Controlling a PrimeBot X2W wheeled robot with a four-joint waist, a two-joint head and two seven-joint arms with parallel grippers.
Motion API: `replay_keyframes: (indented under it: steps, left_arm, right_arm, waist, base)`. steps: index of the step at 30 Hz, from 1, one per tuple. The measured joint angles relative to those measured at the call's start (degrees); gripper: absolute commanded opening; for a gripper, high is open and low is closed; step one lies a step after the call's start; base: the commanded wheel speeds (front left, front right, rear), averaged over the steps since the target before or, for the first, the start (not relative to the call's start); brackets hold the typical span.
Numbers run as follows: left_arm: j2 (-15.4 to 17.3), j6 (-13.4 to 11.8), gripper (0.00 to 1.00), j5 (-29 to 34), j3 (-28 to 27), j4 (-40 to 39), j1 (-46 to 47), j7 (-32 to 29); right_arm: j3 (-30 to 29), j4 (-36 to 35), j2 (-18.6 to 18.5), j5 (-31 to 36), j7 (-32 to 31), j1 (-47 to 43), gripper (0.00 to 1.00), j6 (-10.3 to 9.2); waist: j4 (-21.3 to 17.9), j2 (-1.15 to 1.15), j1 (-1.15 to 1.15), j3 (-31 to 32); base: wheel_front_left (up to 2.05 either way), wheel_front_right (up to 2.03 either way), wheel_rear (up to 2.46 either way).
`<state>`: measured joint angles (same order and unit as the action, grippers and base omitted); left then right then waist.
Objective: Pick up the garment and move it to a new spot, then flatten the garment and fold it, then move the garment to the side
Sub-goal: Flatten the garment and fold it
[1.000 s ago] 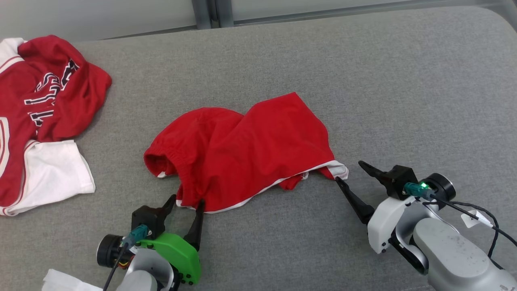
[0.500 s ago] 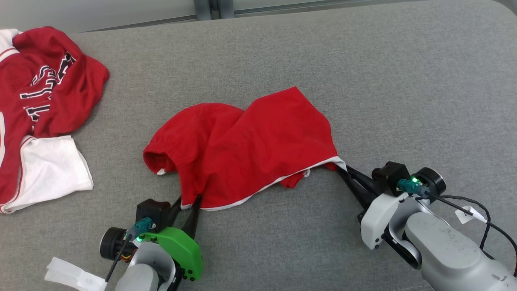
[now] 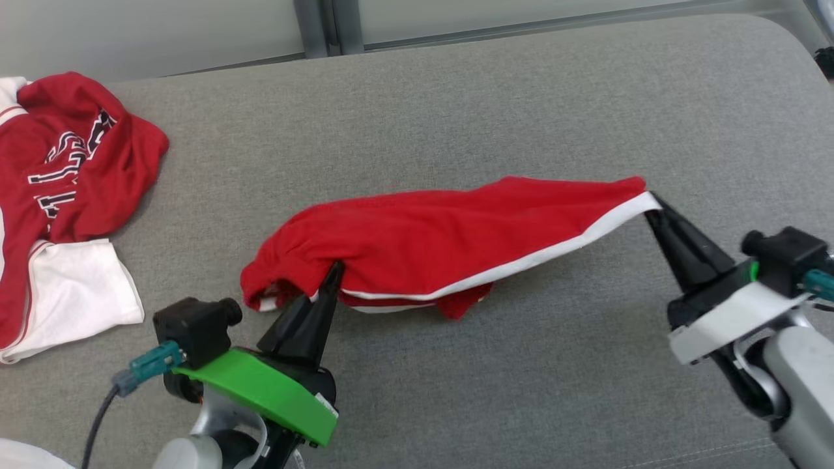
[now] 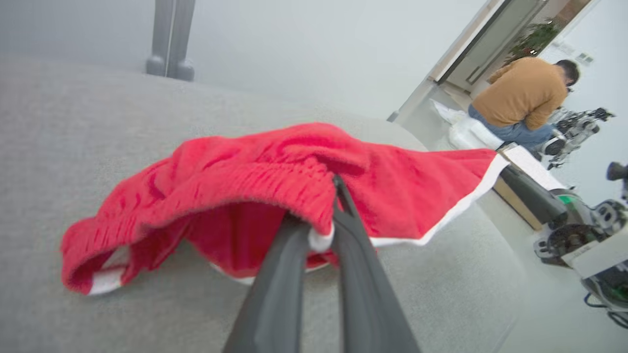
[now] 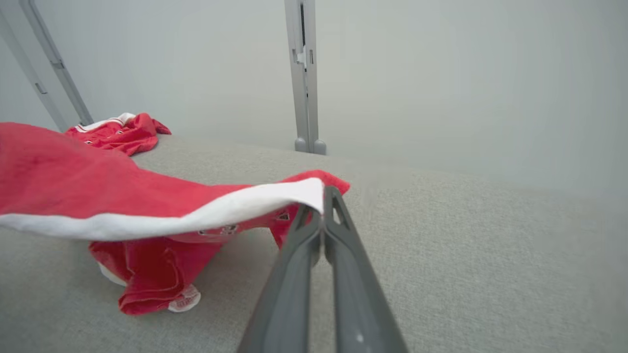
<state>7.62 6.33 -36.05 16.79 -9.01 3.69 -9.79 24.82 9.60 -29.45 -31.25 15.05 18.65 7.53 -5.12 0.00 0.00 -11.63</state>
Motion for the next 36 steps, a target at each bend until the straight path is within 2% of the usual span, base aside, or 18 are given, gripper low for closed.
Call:
replay_keyframes:
  steps: [6, 10, 12, 15, 19, 22, 23, 27, 30, 33, 36]
  left_arm:
    - [0.79, -3.58, 0.00, -3.85, 0.85, -20.81, 2.06, -11.29]
    - [-0.43, -7.49, 0.00, -7.93, 1.65, -28.66, 10.26, -20.05]
    - [-1.52, -9.94, 0.00, -9.76, 1.59, -28.76, 16.25, -24.10]
    - [-2.19, -13.58, 0.00, -10.21, 0.52, -23.08, 27.35, -29.47]
    - [-2.59, -16.15, 0.00, -6.68, -0.76, -9.42, 43.48, -31.99]
    - [-2.99, -16.08, 0.00, -2.57, -1.72, 2.74, 54.89, -28.10]
    - [-3.15, -15.57, 0.00, -1.29, -2.00, 7.02, 58.75, -25.16]
    - [-4.33, -14.40, 0.00, 2.53, -3.92, 22.20, 71.73, -8.60]
    - [-4.81, -12.26, 0.00, 3.28, -3.53, 31.29, 77.37, 1.86]
    - [-4.83, -9.12, 0.00, 4.47, -1.15, 38.62, 78.61, 8.45]
    - [-4.35, -5.49, 0.00, 4.92, 0.74, 43.31, 74.61, 12.63]
  right_arm:
    - [-11.79, -18.61, -5.92, -4.03, -0.27, -5.33, 0.00, 0.01]
    - [-20.28, -28.39, -8.77, -7.47, -3.64, -5.73, 0.00, -0.01]
    - [-23.48, -29.70, -9.71, -8.59, -6.14, -4.52, 0.00, 0.01]
    - [-24.70, -28.71, -10.24, -12.67, -10.10, 1.76, 0.00, -0.02]
    - [-21.67, -20.03, -9.48, -13.56, -15.49, 15.32, 0.00, -0.02]
    - [-18.96, -10.67, -6.64, -10.17, -16.96, 27.44, 0.00, 0.00]
    - [-18.05, -7.44, -5.20, -8.22, -16.70, 32.01, 0.00, 0.02]
    - [-16.58, 4.32, 2.16, -5.28, -11.88, 46.59, 0.00, 0.04]
    - [-16.00, 10.34, 4.49, -0.45, -5.25, 54.02, 0.00, 0.07]
    - [-12.44, 13.11, 5.52, 2.29, -1.65, 55.93, 0.00, 0.02]
    - [-6.20, 13.69, 5.32, 3.44, -0.45, 51.08, 0.00, 0.02]
  waist:
    - [-1.51, 0.00, 0.00, 0.26]
    - [-2.30, 0.00, 0.00, -0.75]
    - [-2.53, 0.00, 0.00, -1.73]
    - [-2.90, 0.00, 0.00, -3.91]
    - [-3.48, 0.00, 0.00, -8.04]
    - [-3.92, 0.00, 0.00, -11.65]
    - [-4.08, 0.00, 0.01, -12.97]
    - [-4.80, 0.00, 0.01, -17.75]
    - [-5.50, 0.00, 0.01, -20.66]
    - [-6.23, 0.00, 0.01, -22.97]
    - [-6.92, 0.00, 0.02, -24.32]
  base:
    - [0.00, 0.00, 0.00]
    - [0.00, 0.00, 0.00]
    - [0.00, 0.00, 0.00]
    - [0.00, 0.00, 0.00]
    - [0.00, 0.00, 0.00]
    - [0.00, 0.00, 0.00]
    - [0.00, 0.00, 0.00]
    - [0.00, 0.00, 0.00]
    - [0.00, 0.00, 0.00]
    - [0.00, 0.00, 0.00]
    - [0.00, 0.00, 0.00]
